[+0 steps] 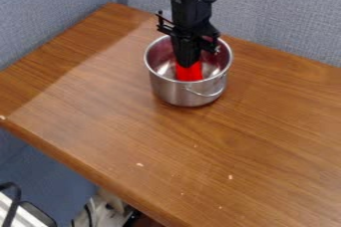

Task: Move the red object from the metal pot to the table

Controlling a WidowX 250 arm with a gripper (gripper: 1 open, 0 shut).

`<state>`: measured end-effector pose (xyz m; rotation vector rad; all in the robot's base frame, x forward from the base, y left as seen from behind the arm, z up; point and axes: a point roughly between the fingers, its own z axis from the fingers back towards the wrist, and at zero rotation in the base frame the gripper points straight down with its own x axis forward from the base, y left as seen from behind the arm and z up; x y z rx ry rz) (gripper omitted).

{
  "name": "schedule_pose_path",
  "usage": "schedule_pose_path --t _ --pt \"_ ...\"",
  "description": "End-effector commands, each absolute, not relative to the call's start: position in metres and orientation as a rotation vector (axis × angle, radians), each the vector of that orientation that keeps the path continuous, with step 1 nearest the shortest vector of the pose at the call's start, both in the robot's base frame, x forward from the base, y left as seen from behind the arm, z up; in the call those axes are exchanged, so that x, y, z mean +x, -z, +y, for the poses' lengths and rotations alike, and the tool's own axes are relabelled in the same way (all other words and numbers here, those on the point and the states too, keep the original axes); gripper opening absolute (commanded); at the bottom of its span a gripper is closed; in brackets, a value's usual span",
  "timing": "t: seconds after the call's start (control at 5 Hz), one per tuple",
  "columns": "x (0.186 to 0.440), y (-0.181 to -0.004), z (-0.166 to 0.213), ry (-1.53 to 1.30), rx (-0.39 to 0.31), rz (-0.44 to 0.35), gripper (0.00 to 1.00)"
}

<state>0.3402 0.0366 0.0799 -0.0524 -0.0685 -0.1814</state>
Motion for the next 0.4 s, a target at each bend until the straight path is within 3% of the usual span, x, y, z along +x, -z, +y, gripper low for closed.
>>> schedule_pose_path --t 0.0,0.2 --pt "0.347 -0.123 0.042 0.167 -0.053 -0.194 0.0" --pt "0.348 -0.139 0.047 0.148 -0.079 -0.232 0.0"
